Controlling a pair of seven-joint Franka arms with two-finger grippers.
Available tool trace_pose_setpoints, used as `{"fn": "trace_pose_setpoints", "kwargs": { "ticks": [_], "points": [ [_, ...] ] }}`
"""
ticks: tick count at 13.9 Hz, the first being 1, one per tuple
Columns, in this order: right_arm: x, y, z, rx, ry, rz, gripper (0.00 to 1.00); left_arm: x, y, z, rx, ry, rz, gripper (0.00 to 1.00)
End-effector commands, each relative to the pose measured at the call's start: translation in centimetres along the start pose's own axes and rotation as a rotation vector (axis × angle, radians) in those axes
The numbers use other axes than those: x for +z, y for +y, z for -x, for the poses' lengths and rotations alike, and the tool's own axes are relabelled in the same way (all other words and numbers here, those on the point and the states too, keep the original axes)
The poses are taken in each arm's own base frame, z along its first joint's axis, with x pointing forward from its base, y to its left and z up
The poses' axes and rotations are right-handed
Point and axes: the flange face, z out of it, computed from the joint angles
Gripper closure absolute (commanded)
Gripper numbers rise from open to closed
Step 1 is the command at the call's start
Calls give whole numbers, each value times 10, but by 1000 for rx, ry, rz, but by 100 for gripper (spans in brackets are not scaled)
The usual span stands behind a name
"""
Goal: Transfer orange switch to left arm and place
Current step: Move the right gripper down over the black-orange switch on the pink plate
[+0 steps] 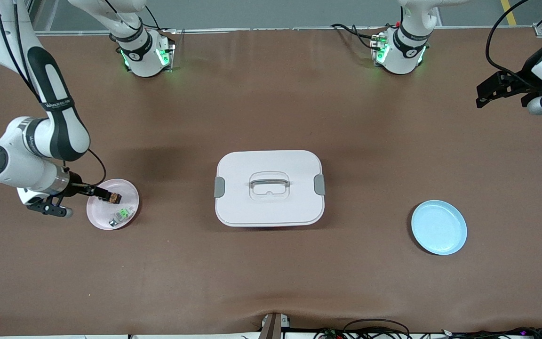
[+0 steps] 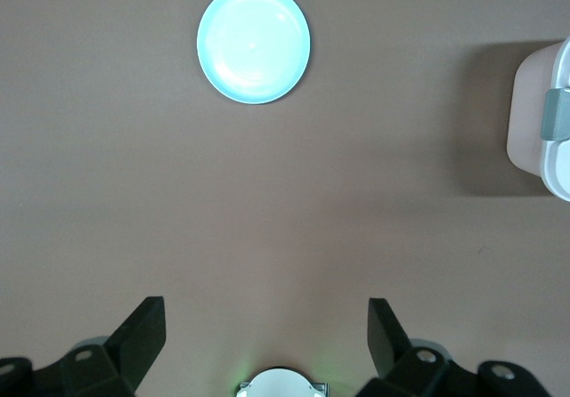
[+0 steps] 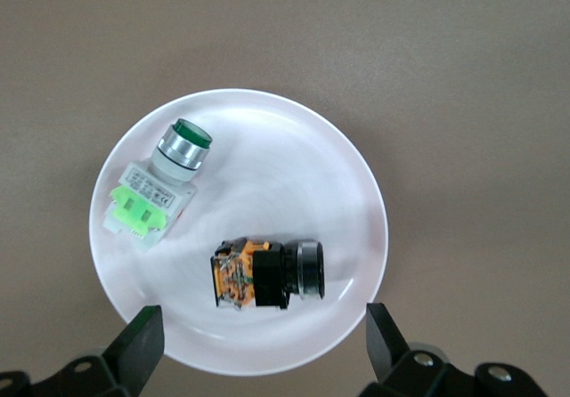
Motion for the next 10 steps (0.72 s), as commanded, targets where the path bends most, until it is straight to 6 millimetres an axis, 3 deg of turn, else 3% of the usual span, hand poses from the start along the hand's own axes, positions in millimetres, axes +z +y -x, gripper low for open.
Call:
{"fn": "trace_pose_setpoints", "kwargs": {
  "ticks": [1,10],
  "points": [
    [23,-1,3,18,-8,-2,0,-2,0,2,8,4,-23,0],
    [46,0,2,48,-33,-23,0,-1,-1,1,8,2,-23,0]
  ]
}}
